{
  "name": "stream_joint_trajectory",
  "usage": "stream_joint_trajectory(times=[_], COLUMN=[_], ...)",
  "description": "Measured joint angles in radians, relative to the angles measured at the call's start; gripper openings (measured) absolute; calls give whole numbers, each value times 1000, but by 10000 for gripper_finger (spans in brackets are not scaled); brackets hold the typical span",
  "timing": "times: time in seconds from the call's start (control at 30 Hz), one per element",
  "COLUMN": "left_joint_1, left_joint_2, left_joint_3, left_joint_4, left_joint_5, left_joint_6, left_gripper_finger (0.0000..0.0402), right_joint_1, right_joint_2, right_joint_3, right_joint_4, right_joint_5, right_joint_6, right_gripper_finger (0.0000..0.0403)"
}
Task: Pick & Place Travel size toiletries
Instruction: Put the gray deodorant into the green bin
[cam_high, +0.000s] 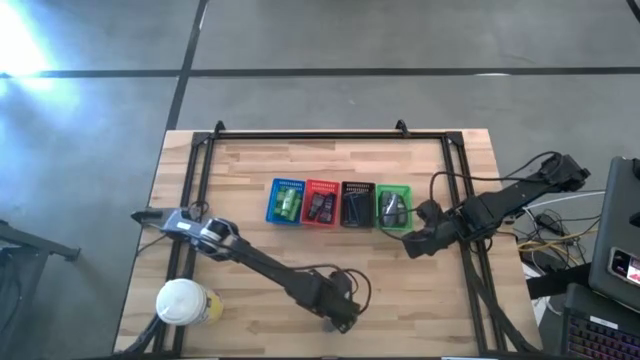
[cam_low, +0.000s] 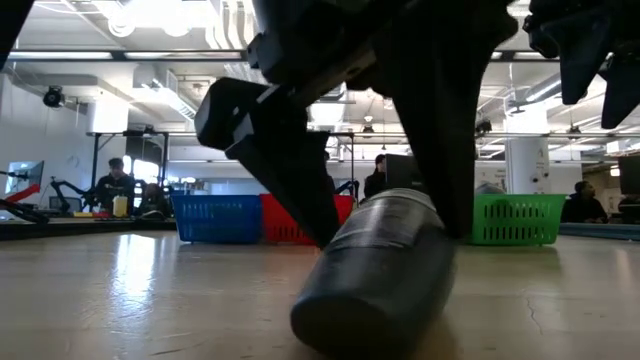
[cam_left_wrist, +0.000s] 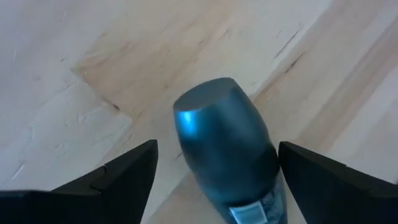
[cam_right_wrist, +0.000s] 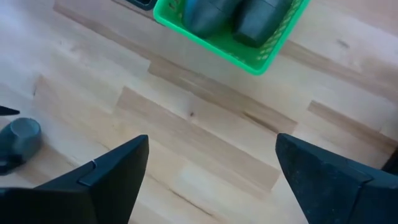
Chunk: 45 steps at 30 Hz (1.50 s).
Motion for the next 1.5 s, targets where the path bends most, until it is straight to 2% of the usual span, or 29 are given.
stream_joint_trajectory(times=[0.27, 0.4, 0.67, 0.83, 1.2, 1.5], left_joint_1=[3, 4, -6, -12, -54, -99], left_joint_2=[5, 5, -1, -5, -10, -12], left_joint_3=[-1, -11, -83, -93, -63, -70], left_joint_4=[-5, -6, 27, 26, -51, -48], left_joint_5=[-4, -19, -33, -2, 48, 14], left_joint_6=[35, 33, -26, -41, -213, -184], left_gripper_finger=[337, 337, 337, 337, 337, 335], right_joint_1=[11, 11, 11, 11, 11, 12], right_joint_2=[-3, -3, -4, -4, -4, -4], right_joint_3=[0, 0, -1, -1, -2, -2], right_joint_4=[-2, -2, -1, -1, 4, 73], right_joint_5=[-16, 12, 36, 36, 36, 34], right_joint_6=[29, 20, 6, 6, 6, -25], right_gripper_finger=[334, 341, 360, 352, 336, 357])
